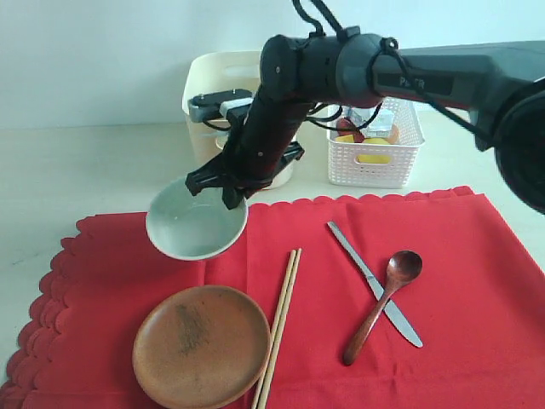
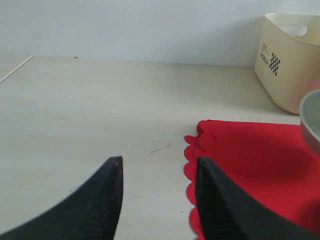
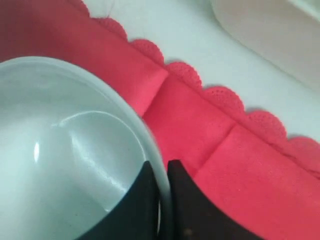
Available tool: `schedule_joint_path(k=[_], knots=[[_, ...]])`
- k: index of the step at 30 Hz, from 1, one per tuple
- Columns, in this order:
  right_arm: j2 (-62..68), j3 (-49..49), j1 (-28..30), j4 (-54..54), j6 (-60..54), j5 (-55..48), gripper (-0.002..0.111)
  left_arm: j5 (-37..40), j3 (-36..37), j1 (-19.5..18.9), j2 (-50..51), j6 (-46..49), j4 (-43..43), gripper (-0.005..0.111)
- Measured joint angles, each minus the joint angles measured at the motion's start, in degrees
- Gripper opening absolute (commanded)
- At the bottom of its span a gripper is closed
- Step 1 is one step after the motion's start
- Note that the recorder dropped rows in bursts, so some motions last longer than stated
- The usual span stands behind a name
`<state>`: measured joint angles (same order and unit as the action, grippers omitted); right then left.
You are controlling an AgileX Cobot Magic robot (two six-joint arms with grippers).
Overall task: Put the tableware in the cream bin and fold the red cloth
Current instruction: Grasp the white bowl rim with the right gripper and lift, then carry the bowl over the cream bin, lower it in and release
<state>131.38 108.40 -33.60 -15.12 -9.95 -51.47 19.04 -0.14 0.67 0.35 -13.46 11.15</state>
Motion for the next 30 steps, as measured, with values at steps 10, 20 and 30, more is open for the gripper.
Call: schedule_joint_path(k=[10,20,30], knots=[[-10.7,0.0,0.0,0.1,-3.2,-2.2,0.000,0.0,0.0,0.0,0.0,0.0,0.0,0.045],[-18.4,0.0,2.2,0.1,-5.9,-2.6,0.000,0.0,0.0,0.0,0.0,0.0,0.0,0.045],[-19.1,0.0,10.6,-1.4,-9.2,1.2,0.000,0.0,0.0,0.0,0.0,0.0,0.0,0.045]])
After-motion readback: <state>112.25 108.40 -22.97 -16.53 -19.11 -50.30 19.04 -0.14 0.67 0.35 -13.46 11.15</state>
